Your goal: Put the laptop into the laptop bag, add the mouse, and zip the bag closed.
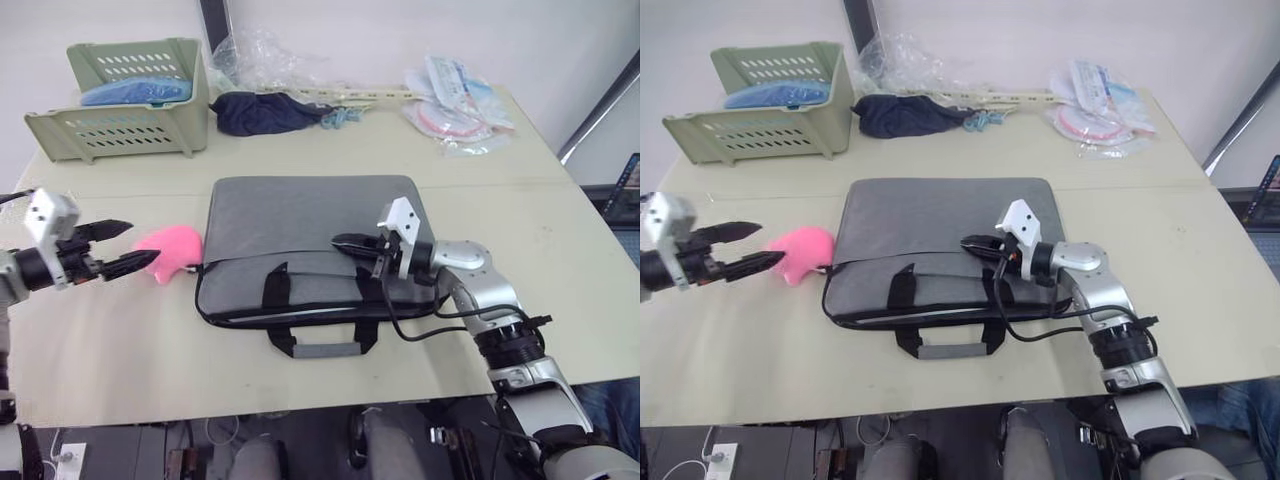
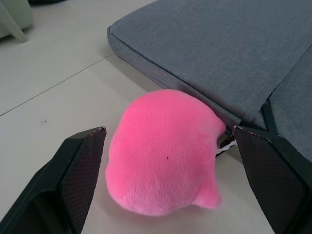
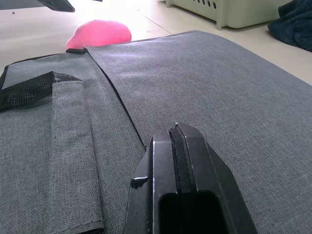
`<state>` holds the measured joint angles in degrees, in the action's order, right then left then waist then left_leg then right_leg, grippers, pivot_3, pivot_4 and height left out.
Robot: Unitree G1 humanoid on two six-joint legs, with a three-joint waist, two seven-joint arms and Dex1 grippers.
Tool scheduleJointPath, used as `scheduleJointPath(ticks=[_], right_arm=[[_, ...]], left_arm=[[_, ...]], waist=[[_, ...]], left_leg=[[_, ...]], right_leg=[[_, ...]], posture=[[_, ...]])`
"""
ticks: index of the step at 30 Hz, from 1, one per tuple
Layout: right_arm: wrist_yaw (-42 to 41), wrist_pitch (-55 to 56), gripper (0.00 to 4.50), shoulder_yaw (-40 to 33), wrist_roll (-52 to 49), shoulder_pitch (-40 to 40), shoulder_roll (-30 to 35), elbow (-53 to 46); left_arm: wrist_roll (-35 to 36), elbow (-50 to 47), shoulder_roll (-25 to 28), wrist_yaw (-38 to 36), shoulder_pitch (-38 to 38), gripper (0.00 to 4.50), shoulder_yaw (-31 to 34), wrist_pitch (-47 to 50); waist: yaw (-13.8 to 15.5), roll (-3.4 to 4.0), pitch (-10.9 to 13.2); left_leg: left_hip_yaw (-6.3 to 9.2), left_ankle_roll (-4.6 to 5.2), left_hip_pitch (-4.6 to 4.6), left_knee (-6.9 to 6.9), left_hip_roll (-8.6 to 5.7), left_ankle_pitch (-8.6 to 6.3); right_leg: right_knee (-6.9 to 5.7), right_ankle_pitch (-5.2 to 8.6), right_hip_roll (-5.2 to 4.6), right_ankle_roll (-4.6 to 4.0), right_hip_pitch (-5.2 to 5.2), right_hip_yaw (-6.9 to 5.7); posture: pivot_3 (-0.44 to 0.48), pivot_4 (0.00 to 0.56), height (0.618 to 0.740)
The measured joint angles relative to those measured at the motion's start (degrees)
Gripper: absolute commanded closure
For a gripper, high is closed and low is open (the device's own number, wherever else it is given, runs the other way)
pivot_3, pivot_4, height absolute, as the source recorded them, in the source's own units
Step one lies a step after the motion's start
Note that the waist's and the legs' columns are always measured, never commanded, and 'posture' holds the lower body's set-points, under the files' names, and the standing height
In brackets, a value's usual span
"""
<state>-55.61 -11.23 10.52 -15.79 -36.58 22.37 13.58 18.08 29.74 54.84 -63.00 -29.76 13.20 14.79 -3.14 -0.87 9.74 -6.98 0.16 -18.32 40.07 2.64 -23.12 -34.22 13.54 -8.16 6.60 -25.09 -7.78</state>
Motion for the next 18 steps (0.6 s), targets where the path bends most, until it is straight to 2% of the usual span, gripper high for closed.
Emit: scheduleJointPath(ticks=[6,11,13,14,15,16,18], right_arm=[[0.1,0.0,4.45,0.2,0.0,0.4,-0.2,-0.5],[0.2,0.0,4.45,0.1,0.0,1.1,-0.1,-1.1],[0.4,0.0,4.5,-0.1,0.0,1.2,-0.1,-1.4],[0.5,0.0,4.5,-0.2,0.0,1.2,-0.1,-1.5],[0.5,0.0,4.5,-0.2,0.0,1.3,-0.1,-1.5],[0.6,0.0,4.5,-0.2,0.0,1.3,-0.1,-1.7],[0.7,0.0,4.5,-0.2,0.0,1.4,-0.1,-1.9]], left_arm=[[-5.0,9.7,-2.3,-0.2,-8.6,0.0,-5.8,-2.1],[-7.3,14.0,-2.3,-3.8,-10.3,0.0,-9.4,-2.3],[-8.0,14.1,-2.1,-5.5,-10.3,0.54,-10.2,-2.2],[-8.2,14.1,-1.8,-6.1,-10.2,1.02,-10.4,-2.2],[-8.3,14.1,-1.8,-6.2,-10.2,1.15,-10.4,-2.2],[-8.3,14.0,-1.6,-6.4,-10.1,1.67,-10.4,-2.2],[-8.3,13.7,-0.3,-7.5,-9.3,2.29,-10.3,-2.2]], waist=[[-0.2,-0.04,0.0],[-0.2,-0.03,0.0],[-0.2,-0.04,0.0],[-0.2,-0.04,0.0],[-0.2,-0.03,0.0],[-0.2,-0.03,0.0],[-0.2,-0.03,0.0]], left_leg=[[0.0,-0.01,0.0,-0.04,0.0,0.0],[0.01,0.0,0.0,-0.05,0.01,0.0],[0.01,0.0,0.0,-0.04,0.01,0.0],[0.01,0.0,0.0,-0.04,0.02,0.0],[0.01,0.0,0.0,-0.04,0.02,0.0],[0.01,0.0,0.0,-0.04,0.02,0.0],[0.01,-0.01,0.0,-0.04,0.04,0.0]], right_leg=[[0.0,0.0,0.05,0.0,-0.02,-0.01],[0.01,0.0,0.05,0.0,-0.02,-0.02],[0.02,0.0,0.05,0.0,-0.02,-0.01],[0.02,0.0,0.05,0.0,-0.02,0.0],[0.02,0.0,0.05,0.0,-0.02,0.0],[0.02,0.0,0.05,0.0,-0.02,0.0],[0.02,0.0,0.05,0.0,-0.02,0.0]], posture=[[0.0,0.15,0.74],[0.0,0.15,0.74],[0.0,0.15,0.74],[0.0,0.15,0.74],[0.0,0.15,0.74],[0.0,0.15,0.74],[0.0,0.15,0.74]])
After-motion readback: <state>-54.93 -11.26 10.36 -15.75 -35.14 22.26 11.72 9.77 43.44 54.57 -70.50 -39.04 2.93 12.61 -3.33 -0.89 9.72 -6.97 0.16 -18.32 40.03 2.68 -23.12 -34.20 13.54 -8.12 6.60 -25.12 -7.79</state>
